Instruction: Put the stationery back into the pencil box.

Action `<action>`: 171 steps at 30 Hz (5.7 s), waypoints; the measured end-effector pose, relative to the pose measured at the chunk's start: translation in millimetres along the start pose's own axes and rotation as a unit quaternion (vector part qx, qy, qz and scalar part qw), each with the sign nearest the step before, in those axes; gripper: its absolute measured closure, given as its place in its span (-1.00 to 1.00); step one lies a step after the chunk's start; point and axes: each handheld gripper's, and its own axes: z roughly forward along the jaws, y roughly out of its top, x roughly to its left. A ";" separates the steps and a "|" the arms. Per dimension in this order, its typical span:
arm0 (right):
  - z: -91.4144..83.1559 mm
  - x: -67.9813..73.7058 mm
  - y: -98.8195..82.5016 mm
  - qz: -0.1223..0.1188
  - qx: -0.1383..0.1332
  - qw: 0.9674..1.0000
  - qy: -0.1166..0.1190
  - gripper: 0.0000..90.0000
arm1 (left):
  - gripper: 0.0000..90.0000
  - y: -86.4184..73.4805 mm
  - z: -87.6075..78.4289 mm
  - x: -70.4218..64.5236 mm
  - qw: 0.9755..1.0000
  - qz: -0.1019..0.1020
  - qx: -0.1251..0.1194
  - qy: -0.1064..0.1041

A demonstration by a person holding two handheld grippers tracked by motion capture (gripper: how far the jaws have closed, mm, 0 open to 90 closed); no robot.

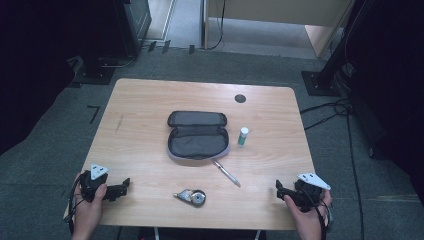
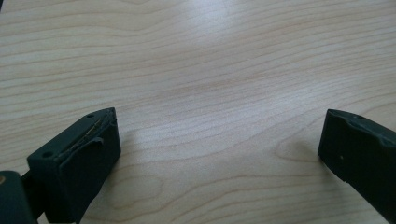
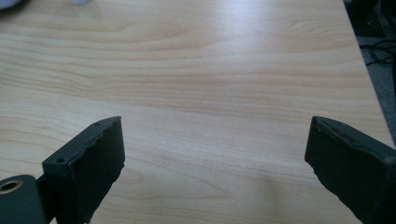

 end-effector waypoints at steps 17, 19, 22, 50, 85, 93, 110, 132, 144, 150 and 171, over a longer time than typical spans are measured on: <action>-19.8 45.7 43.8 -0.048 -0.058 0.993 0.088 -0.40 | -1.00 0.4 0.8 -0.4 1.000 -0.001 -0.002 0.000; -17.7 50.9 49.3 -0.049 -0.061 0.992 0.096 -0.38 | -1.00 0.4 0.7 -0.4 1.000 0.000 -0.002 -0.001; -13.1 56.9 56.1 -0.049 -0.061 0.991 0.111 -0.31 | -1.00 0.5 0.6 -0.2 1.000 0.003 0.000 -0.002; 41.9 79.3 92.7 -0.052 -0.035 0.988 0.141 0.08 | -1.00 1.1 1.3 -1.8 1.000 0.011 -0.001 -0.011; 95.9 99.4 133.1 -0.049 -0.037 0.994 0.094 0.13 | -1.00 1.1 1.3 -2.1 1.000 0.013 -0.001 -0.014; 97.9 102.3 133.5 -0.063 -0.031 0.995 0.074 0.45 | -1.00 1.1 1.3 -2.1 1.000 0.015 -0.001 -0.015; 60.2 119.6 152.4 -0.074 -0.079 0.987 0.119 0.46 | -1.00 1.1 1.3 -2.2 1.000 0.016 -0.001 -0.016; 66.8 171.3 156.1 -0.102 -0.084 0.975 0.178 0.45 | -1.00 1.0 1.4 -2.6 1.000 0.017 -0.002 -0.017; 95.3 193.7 144.4 -0.122 -0.061 0.973 0.188 0.45 | -1.00 1.0 1.3 -2.4 1.000 0.018 -0.001 -0.017; 105.0 197.1 145.2 -0.122 -0.073 0.975 0.171 0.45 | -1.00 1.1 1.3 -2.4 1.000 0.018 -0.001 -0.017; 97.6 176.5 119.9 -0.123 -0.058 0.970 0.200 0.45 | -1.00 1.0 1.3 -2.6 1.000 0.020 -0.002 -0.018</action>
